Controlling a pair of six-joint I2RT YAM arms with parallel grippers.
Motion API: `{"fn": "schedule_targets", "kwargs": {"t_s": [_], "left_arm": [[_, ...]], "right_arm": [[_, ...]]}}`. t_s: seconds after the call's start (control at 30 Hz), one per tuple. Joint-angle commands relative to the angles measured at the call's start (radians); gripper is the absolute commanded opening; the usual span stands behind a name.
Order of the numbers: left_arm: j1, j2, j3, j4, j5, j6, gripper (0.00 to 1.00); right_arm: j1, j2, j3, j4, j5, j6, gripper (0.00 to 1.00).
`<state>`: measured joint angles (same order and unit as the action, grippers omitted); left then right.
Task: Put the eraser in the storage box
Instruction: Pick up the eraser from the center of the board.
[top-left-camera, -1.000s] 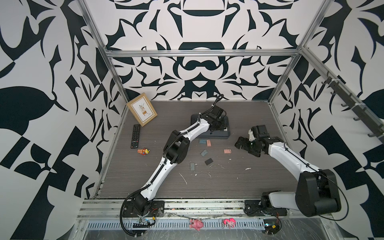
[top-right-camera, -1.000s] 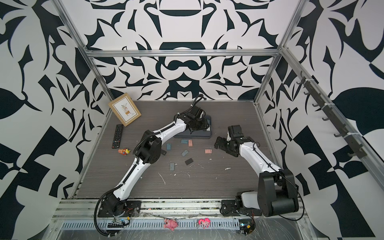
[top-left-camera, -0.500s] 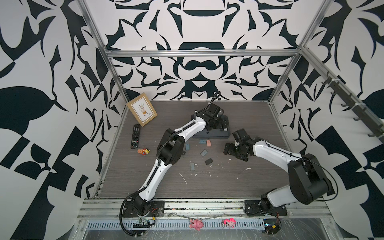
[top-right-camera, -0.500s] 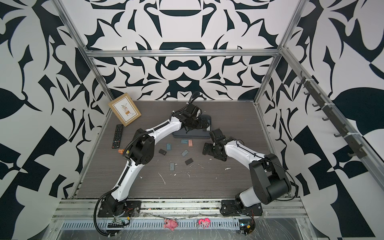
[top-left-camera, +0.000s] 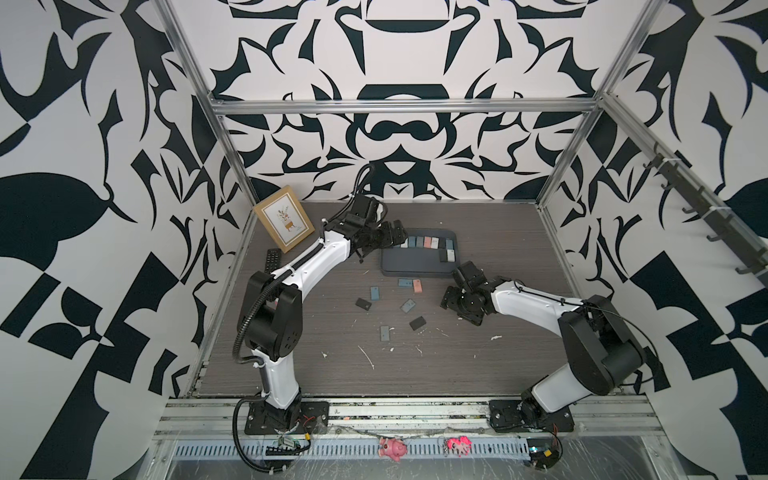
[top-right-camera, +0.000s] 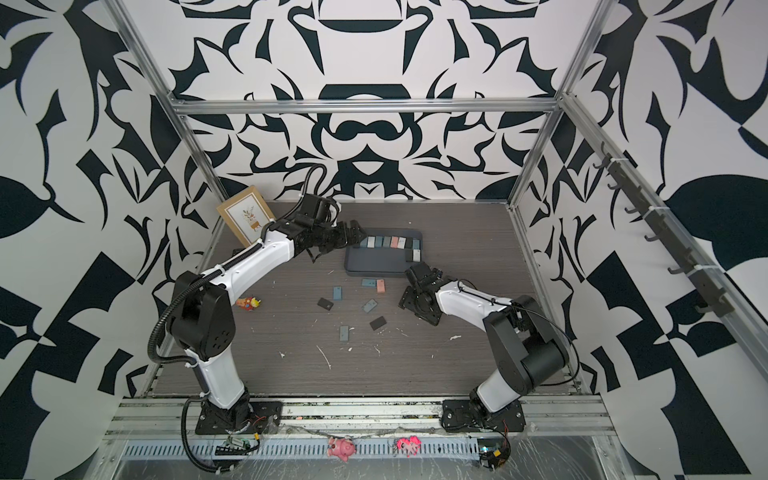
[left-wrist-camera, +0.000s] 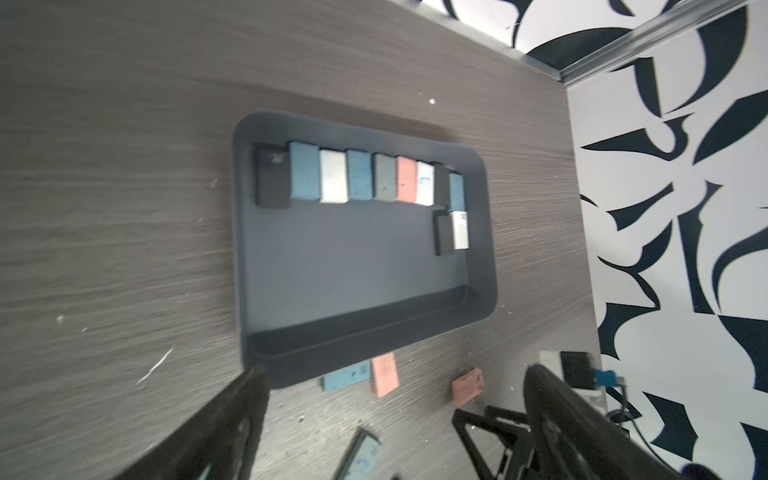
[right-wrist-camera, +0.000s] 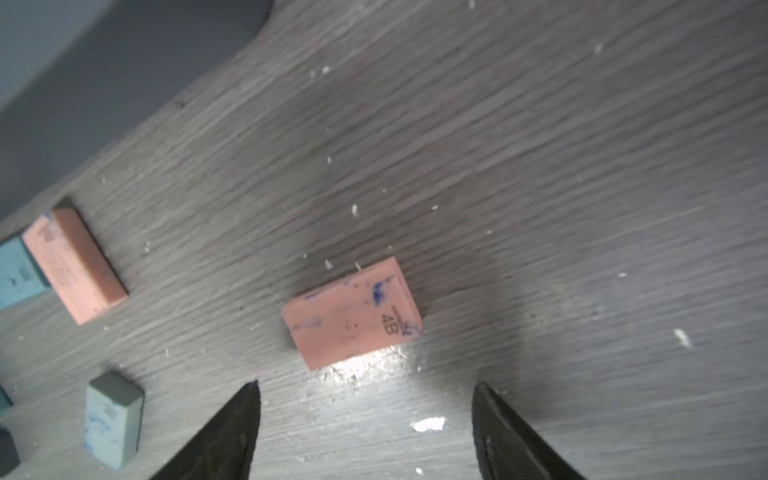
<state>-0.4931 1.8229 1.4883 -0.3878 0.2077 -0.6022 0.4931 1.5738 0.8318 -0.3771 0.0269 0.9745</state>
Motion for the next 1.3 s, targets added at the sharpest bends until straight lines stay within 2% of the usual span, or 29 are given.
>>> {"fn": "schedule_targets", "kwargs": {"t_s": [0.0, 0.17, 0.37, 0.67, 0.93, 1.2, 1.27], "left_arm": [[-0.008, -0.048, -0.102, 0.035, 0.076, -0.004, 0.99], [-0.009, -0.099, -0.222, 0.102, 0.116, -0.055, 0.99], [-0.01, -0.141, -0.295, 0.12, 0.128, -0.067, 0.99], [-0.01, -0.162, -0.325, 0.121, 0.136, -0.074, 0.99], [-0.01, -0.165, -0.333, 0.126, 0.143, -0.077, 0.99], [-0.011, -0.163, -0.338, 0.139, 0.159, -0.087, 0.99], [-0.011, -0.166, -0.342, 0.139, 0.159, -0.087, 0.99]], "right_arm": [[0.007, 0.031, 0.036, 0.007, 0.043, 0.067, 0.8], [0.006, 0.069, 0.067, 0.008, 0.054, 0.092, 0.8], [0.006, 0.116, 0.122, 0.007, 0.057, 0.072, 0.77], [0.012, 0.251, 0.291, -0.069, 0.061, -0.071, 0.7], [0.035, 0.221, 0.292, -0.131, 0.113, -0.139, 0.65], [0.053, 0.246, 0.276, -0.151, 0.143, -0.153, 0.52], [0.055, 0.258, 0.283, -0.155, 0.155, -0.158, 0.45]]}}
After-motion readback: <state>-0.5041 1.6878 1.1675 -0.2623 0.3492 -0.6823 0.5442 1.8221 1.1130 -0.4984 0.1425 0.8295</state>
